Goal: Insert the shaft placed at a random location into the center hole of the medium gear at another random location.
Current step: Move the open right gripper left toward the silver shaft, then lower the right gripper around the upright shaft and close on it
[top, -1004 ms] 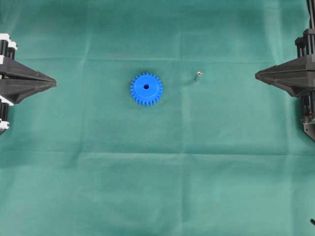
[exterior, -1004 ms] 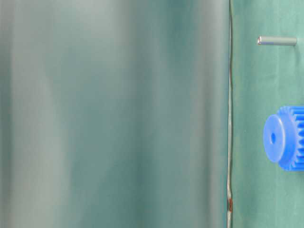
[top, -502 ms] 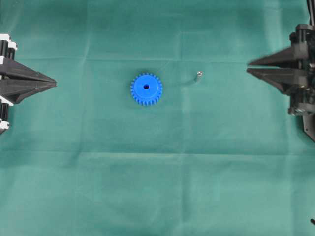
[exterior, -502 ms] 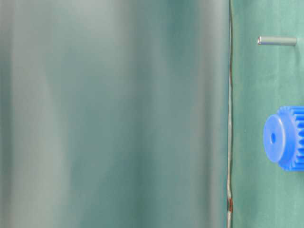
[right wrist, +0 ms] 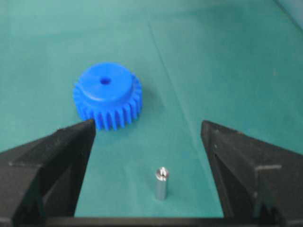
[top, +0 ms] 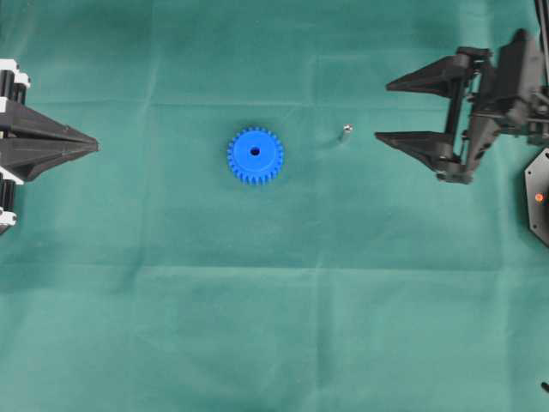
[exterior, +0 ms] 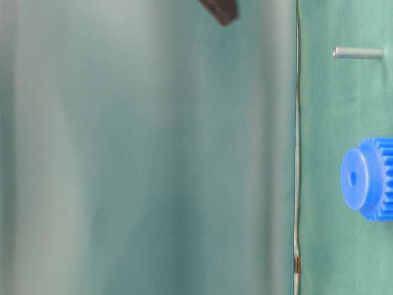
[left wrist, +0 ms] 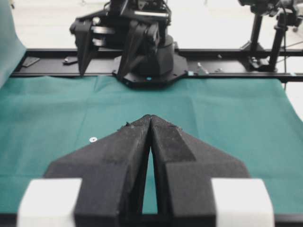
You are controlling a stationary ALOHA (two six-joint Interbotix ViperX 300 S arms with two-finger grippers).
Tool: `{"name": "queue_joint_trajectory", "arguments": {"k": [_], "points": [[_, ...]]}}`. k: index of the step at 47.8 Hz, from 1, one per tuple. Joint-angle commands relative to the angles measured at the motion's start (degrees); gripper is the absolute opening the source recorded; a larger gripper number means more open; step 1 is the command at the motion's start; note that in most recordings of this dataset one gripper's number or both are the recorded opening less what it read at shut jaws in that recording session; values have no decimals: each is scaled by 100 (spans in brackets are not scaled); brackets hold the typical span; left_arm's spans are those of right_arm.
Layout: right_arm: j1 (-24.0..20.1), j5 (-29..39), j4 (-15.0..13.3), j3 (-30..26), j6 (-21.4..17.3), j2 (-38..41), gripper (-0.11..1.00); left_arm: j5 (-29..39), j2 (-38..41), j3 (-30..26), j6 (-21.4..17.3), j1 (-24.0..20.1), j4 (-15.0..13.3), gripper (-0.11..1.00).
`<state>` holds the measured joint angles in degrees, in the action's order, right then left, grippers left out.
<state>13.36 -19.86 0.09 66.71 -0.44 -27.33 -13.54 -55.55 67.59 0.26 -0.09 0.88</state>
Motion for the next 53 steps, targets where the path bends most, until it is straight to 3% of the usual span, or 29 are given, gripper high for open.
{"name": "queue_joint_trajectory", "arguments": {"k": [1, 28, 53], "points": [[105, -167, 9, -211, 88, 343, 91, -18, 53, -149, 18, 9, 18, 0], [246, -1011, 220, -439, 79, 2268, 91, 70, 70, -149, 18, 9, 18, 0], [246, -1020, 220, -589, 70, 2654, 87, 158, 70, -149, 18, 9, 18, 0]]}}
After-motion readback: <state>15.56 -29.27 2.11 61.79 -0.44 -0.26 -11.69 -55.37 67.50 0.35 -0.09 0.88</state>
